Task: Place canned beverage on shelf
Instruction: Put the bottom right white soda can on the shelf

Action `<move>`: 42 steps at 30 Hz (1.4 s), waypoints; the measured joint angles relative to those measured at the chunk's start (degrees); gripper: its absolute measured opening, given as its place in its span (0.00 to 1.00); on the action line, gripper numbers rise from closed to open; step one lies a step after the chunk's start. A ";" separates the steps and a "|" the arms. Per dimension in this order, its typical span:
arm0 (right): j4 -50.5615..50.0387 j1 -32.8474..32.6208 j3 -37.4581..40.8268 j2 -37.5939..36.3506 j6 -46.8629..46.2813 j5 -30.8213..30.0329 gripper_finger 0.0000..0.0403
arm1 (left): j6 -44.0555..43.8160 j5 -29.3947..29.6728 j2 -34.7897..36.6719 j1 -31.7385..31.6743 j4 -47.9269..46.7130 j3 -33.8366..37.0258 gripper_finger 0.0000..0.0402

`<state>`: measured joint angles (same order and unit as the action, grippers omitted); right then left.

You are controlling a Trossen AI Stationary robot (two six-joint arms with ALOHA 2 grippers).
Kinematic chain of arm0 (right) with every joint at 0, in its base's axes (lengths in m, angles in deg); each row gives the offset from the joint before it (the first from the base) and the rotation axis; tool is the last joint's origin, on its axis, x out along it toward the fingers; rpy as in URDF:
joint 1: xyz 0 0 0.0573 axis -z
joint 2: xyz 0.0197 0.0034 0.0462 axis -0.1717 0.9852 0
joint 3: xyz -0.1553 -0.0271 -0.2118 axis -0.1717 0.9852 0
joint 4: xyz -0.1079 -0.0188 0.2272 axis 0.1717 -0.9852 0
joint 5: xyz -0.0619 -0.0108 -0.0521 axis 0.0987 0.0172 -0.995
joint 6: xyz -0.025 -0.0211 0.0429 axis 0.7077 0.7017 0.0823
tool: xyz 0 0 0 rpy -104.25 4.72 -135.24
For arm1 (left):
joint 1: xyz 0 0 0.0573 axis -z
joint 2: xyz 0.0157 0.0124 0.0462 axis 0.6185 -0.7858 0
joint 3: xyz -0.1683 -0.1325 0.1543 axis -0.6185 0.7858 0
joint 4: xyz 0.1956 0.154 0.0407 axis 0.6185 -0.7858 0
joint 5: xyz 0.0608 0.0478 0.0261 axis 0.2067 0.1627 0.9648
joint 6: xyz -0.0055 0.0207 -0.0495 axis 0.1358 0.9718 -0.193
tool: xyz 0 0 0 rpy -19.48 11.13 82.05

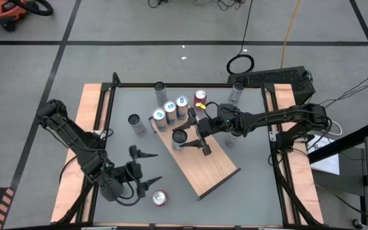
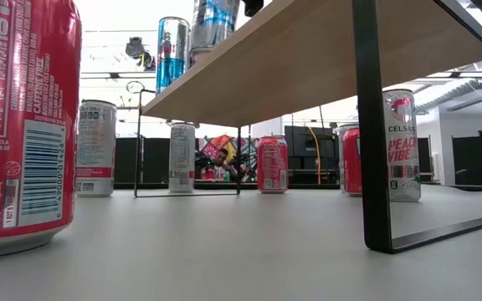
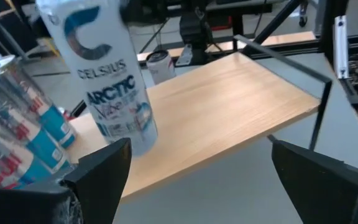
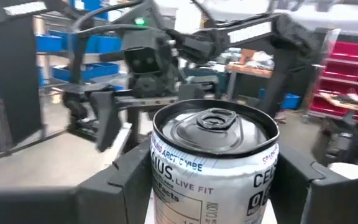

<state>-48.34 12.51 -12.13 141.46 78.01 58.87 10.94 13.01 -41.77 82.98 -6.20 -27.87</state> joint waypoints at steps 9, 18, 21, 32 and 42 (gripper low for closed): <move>0.14 1.56 -5.61 5.41 -0.83 -0.01 0.53 | -0.19 1.02 -0.02 0.00 -0.27 0.04 0.95; -4.22 1.95 -8.26 8.08 0.11 2.92 0.53 | -1.70 1.10 -0.02 1.36 -1.30 0.04 0.95; -4.53 2.33 -8.26 8.21 0.11 3.04 0.53 | -1.70 1.15 -0.04 1.78 -1.57 0.04 0.95; -4.76 3.39 -8.26 8.51 -0.50 3.00 0.53 | -1.68 1.25 -0.04 1.84 -1.78 0.04 0.95; -4.97 3.39 -8.26 8.51 -0.58 3.00 0.55 | -1.63 1.23 -0.07 1.84 -2.14 0.04 0.95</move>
<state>-53.31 15.91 -20.40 149.97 77.43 61.87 9.31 14.24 -41.83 84.81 -8.34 -27.83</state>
